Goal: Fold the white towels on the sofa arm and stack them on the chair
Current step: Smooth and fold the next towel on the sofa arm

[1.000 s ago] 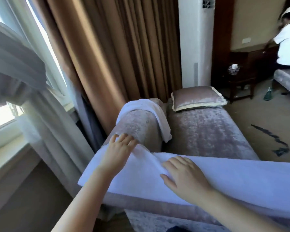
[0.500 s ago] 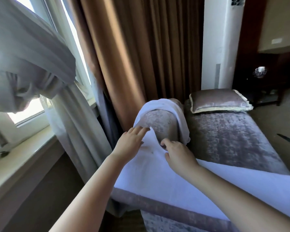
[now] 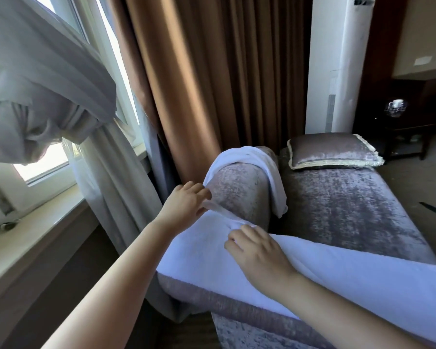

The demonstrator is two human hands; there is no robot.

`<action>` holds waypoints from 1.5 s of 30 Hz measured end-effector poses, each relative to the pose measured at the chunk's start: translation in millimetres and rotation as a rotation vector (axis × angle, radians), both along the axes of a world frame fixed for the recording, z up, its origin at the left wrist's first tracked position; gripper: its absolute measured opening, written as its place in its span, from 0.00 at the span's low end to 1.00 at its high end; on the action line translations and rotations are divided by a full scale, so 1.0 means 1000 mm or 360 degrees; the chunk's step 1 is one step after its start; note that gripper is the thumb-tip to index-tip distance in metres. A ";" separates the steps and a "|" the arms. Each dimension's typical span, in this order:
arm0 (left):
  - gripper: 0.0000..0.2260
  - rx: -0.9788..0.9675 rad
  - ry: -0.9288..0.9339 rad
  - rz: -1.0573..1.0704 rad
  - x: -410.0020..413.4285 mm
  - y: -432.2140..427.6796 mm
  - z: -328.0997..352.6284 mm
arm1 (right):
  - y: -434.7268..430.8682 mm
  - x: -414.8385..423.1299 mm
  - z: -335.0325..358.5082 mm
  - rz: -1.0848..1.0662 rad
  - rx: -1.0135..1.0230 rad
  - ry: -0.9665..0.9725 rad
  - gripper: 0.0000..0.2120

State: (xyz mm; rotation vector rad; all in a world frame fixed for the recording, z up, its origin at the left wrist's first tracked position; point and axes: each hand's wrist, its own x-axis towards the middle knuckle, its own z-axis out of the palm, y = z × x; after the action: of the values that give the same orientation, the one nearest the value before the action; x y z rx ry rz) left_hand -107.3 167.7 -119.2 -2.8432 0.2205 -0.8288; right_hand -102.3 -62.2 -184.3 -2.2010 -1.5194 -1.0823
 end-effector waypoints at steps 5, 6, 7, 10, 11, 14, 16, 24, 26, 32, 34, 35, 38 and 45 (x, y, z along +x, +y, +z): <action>0.09 -0.0583 0.0042 0.0545 -0.072 0.020 -0.045 | 0.017 -0.012 -0.020 -0.0103 -0.0173 0.0178 0.15; 0.09 -0.0615 0.0069 0.0586 -0.084 0.020 -0.053 | 0.017 -0.016 -0.022 -0.0090 -0.0139 0.0173 0.15; 0.08 -0.0668 0.0098 0.0617 -0.095 0.018 -0.058 | 0.015 -0.020 -0.025 -0.0056 -0.0105 0.0178 0.15; 0.06 -0.0910 0.0100 0.0694 -0.114 0.011 -0.070 | 0.010 -0.033 -0.037 -0.0037 -0.0086 0.0165 0.15; 0.06 -0.1028 0.0074 0.0742 -0.117 0.010 -0.073 | 0.010 -0.036 -0.039 -0.0057 -0.0096 0.0144 0.14; 0.05 -0.1290 0.0058 0.0866 -0.117 0.006 -0.076 | 0.012 -0.036 -0.042 -0.0106 -0.0081 0.0125 0.13; 0.03 -0.1410 0.0021 0.0851 -0.116 0.003 -0.076 | 0.014 -0.036 -0.044 -0.0109 -0.0071 0.0130 0.14; 0.05 -0.1782 -0.0144 0.0727 -0.138 0.005 -0.071 | 0.012 -0.051 -0.043 0.0017 0.0056 0.0098 0.13; 0.05 -0.1786 -0.0108 0.0741 -0.142 0.006 -0.076 | 0.009 -0.055 -0.046 0.0041 0.0059 0.0089 0.14; 0.09 -0.1594 0.0171 0.0900 -0.141 0.004 -0.093 | 0.007 -0.050 -0.053 0.0065 -0.0024 0.0073 0.14; 0.04 -0.1444 0.0136 0.0917 -0.136 0.004 -0.086 | 0.001 -0.045 -0.041 0.0069 0.0053 0.0014 0.07; 0.05 -0.1303 0.0022 0.0894 -0.133 0.002 -0.080 | -0.002 -0.040 -0.030 0.0006 0.0137 0.0019 0.04; 0.12 -0.0986 -0.0246 0.0654 -0.105 -0.004 -0.052 | -0.011 -0.015 0.000 -0.0471 0.0343 0.0122 0.16; 0.21 -0.0136 0.0312 0.0400 -0.019 -0.029 -0.018 | -0.020 0.006 0.008 -0.0592 0.0258 0.0228 0.13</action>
State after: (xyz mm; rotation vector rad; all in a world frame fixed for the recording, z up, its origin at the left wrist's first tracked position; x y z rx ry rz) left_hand -126.0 138.2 -137.4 -2.9486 -0.1502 -0.5214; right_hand -96.0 -82.0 -176.8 -2.4407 -0.9505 -1.0759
